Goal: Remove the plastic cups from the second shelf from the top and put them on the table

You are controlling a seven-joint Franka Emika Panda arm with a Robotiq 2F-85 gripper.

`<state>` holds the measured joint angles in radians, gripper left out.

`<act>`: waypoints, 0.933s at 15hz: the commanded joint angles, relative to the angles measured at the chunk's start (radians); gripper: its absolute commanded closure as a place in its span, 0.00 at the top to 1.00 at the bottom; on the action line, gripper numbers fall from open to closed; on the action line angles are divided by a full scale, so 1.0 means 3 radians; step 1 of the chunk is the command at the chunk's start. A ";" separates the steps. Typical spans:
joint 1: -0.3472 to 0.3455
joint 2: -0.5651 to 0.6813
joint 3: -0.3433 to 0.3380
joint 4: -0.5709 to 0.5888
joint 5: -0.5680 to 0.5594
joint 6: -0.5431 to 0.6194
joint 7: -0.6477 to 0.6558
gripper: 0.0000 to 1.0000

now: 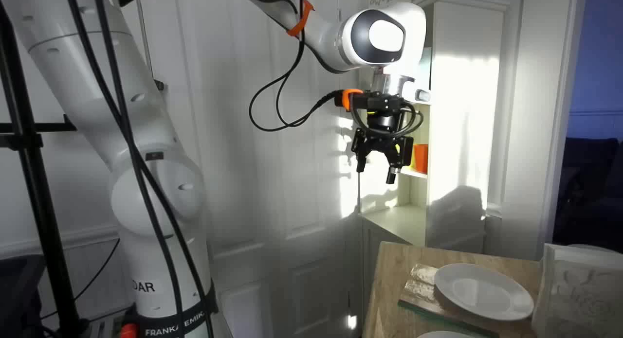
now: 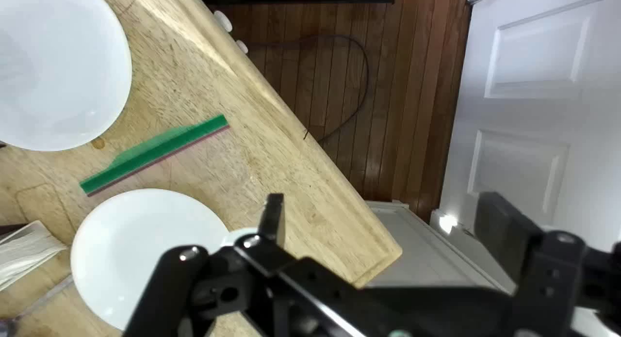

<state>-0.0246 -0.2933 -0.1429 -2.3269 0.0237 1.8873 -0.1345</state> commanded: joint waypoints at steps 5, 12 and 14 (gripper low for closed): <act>-0.0055 0.0004 0.0050 0.0005 0.0014 -0.0005 -0.0013 1.00; -0.0022 0.0023 0.0093 0.0025 0.0037 0.0028 0.0032 1.00; 0.0054 0.0021 0.0210 0.0026 0.0101 0.0071 0.0163 1.00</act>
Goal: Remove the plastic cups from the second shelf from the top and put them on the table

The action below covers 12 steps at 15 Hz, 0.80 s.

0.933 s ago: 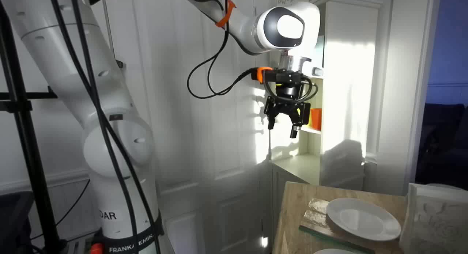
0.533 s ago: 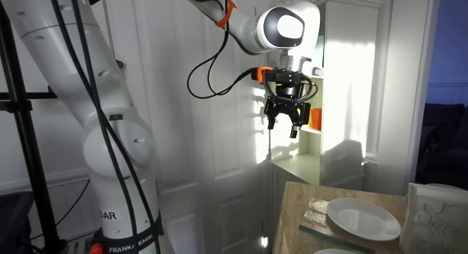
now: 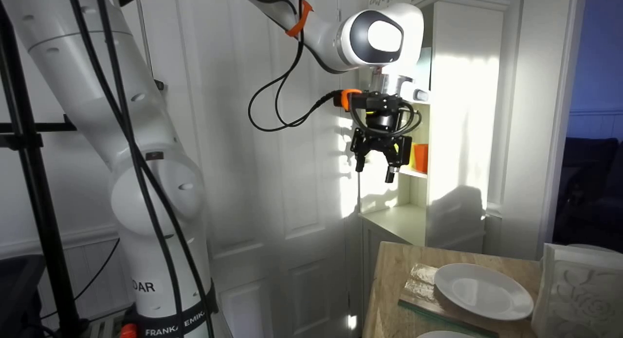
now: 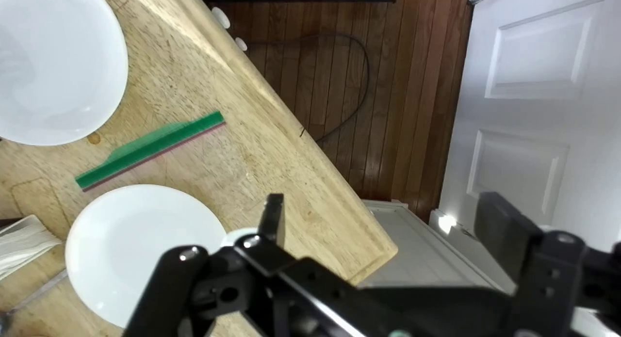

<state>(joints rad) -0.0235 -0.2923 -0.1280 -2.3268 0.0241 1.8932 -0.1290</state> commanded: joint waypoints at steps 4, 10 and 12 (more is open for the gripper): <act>0.0149 0.0027 0.0453 0.0088 0.0319 0.0275 0.0832 1.00; 0.0118 0.0184 0.0781 0.0311 -0.0012 0.1097 0.1644 1.00; 0.0108 0.0280 0.0890 0.0402 -0.0301 0.1310 0.1844 1.00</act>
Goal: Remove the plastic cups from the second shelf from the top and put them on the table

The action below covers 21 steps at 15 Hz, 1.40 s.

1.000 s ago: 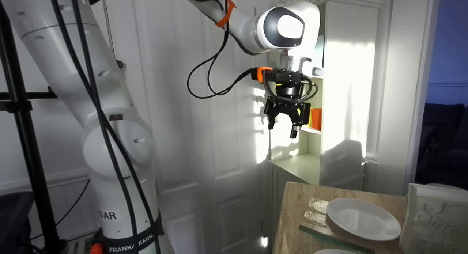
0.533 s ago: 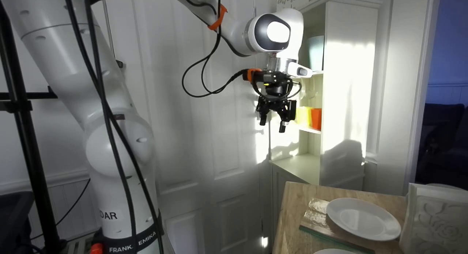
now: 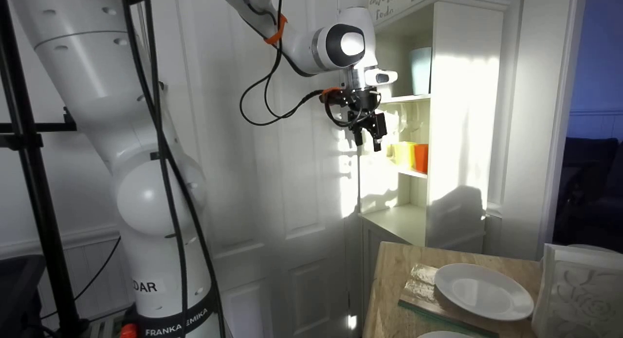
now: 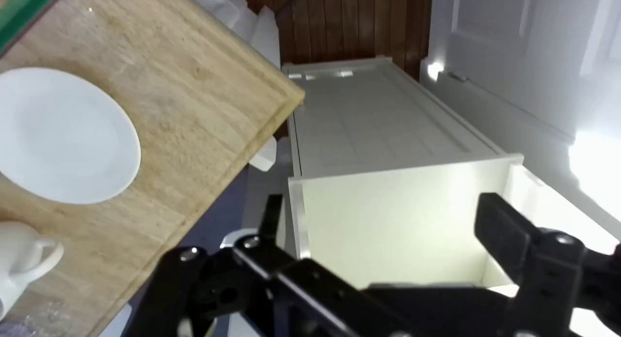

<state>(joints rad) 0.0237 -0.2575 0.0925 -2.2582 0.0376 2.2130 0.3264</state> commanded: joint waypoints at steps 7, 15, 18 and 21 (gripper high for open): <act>-0.0079 0.0523 0.0270 0.0243 -0.1438 0.1196 0.0847 1.00; -0.0094 0.0854 0.0209 0.0474 -0.2031 0.2024 0.1447 1.00; -0.0060 0.0773 0.0204 0.0349 -0.1833 0.1923 0.1215 1.00; -0.0060 0.0775 0.0204 0.0346 -0.1833 0.1922 0.1214 1.00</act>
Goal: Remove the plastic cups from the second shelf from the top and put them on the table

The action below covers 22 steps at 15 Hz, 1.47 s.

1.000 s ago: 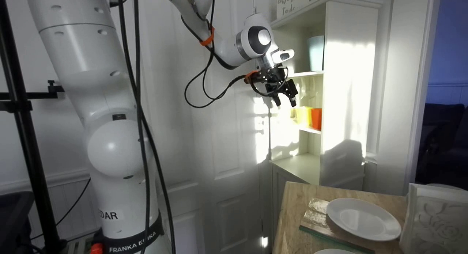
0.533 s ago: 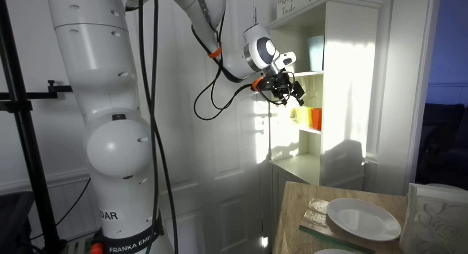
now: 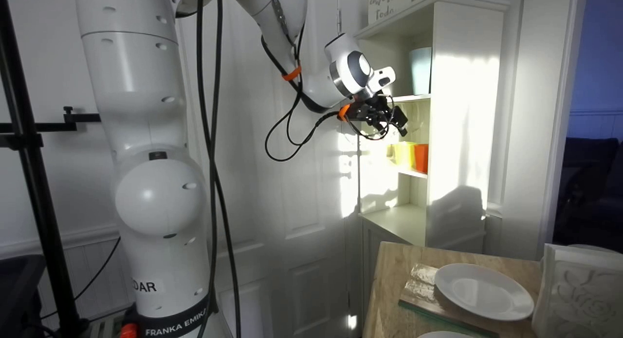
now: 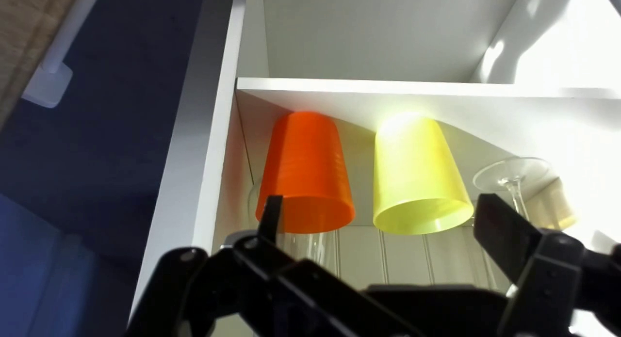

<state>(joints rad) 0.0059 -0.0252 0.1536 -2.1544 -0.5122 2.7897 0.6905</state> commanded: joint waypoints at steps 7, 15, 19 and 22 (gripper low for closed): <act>-0.0041 0.0281 -0.0039 0.0288 -0.0245 0.0340 0.0386 1.00; 0.0044 0.0724 -0.0257 0.0766 -0.0693 0.0483 0.1038 1.00; 0.0099 0.0896 -0.0313 0.0899 -0.0777 0.0467 0.1250 1.00; 0.0165 0.1004 -0.0391 0.1008 -0.0894 0.0492 0.1452 1.00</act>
<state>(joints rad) 0.0256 0.2337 0.0716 -1.9047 -0.7157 2.9120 1.0358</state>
